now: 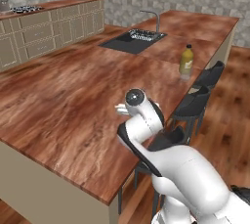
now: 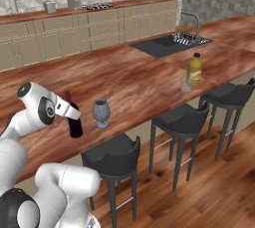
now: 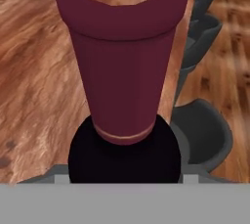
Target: There is a wine glass and glass cup on the dining counter. Place the wine bottle next to the wine glass and the juice bottle next to the glass cup.
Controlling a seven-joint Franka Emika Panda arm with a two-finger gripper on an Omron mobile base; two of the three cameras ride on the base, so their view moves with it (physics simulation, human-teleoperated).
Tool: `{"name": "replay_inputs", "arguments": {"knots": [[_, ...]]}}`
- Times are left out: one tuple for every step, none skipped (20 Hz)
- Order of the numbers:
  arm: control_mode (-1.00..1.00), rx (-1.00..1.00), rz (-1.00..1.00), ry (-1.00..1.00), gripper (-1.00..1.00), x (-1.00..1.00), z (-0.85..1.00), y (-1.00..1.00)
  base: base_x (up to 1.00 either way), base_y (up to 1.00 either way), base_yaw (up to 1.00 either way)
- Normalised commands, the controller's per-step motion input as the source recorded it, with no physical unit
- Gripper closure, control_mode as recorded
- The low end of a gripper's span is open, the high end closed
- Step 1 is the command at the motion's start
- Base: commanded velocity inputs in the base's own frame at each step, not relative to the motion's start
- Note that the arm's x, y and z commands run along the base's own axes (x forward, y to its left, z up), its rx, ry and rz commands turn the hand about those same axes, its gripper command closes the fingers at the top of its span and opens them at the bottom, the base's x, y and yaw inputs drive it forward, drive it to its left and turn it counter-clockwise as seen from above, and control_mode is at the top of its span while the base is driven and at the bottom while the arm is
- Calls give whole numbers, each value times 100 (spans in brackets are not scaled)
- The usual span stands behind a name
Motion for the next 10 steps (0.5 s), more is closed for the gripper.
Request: {"name": "replay_inputs", "arguments": {"knots": [[-100,0,-5,-4,100,35,0,8,0,0,0],[-100,0,-3,-5,100,31,0,6,0,0,0],[-100,0,-2,-2,100,30,0,2,0,0,0],[-100,0,0,0,100,27,-1,0,0,0,0],[-100,3,0,3,100,24,-3,0,0,0,0],[-100,5,0,7,100,25,-5,0,0,0,0],[-100,5,0,12,100,27,-1,0,0,0,0],[-100,5,0,15,100,24,-1,0,0,0,0],[-100,5,0,16,100,22,0,0,0,0,0],[-100,3,0,15,100,21,0,0,0,0,0]]}}
